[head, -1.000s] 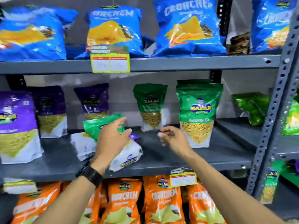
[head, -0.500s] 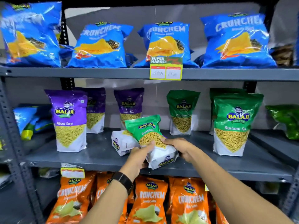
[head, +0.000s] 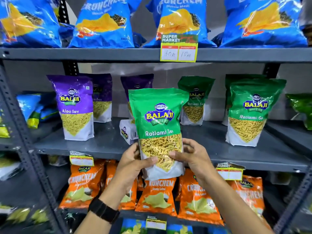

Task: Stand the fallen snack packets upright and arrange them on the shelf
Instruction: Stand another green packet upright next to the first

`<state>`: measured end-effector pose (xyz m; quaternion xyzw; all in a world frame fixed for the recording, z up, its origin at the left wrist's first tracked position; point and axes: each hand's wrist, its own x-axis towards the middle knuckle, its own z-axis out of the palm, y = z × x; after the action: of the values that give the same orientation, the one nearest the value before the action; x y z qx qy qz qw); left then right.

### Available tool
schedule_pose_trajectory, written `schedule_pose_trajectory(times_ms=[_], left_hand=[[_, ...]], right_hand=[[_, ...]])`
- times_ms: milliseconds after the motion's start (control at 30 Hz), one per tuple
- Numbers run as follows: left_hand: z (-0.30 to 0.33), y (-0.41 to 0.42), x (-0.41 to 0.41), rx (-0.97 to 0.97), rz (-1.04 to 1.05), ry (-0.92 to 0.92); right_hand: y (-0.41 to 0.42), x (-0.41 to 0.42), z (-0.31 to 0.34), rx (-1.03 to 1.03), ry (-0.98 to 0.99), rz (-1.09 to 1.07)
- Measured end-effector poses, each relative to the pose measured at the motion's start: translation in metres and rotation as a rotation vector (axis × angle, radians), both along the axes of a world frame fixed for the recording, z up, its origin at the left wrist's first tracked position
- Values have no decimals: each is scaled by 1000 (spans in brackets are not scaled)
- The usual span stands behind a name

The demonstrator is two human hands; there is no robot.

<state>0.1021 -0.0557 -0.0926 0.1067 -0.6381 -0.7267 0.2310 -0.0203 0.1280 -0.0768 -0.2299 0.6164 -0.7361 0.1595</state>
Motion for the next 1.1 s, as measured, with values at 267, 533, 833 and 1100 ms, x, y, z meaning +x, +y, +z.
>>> schedule_pose_trajectory(times_ms=[267, 533, 833, 1100], left_hand=[[12, 5, -9, -91, -1, 16], [27, 25, -114, -167, -46, 34], [5, 46, -215, -253, -61, 31], [-13, 39, -224, -241, -71, 2]], right_hand=[[10, -9, 10, -5, 48, -17], [32, -89, 36, 40, 143, -166], [37, -169, 8, 107, 222, -316], [33, -181, -20, 80, 247, -326]])
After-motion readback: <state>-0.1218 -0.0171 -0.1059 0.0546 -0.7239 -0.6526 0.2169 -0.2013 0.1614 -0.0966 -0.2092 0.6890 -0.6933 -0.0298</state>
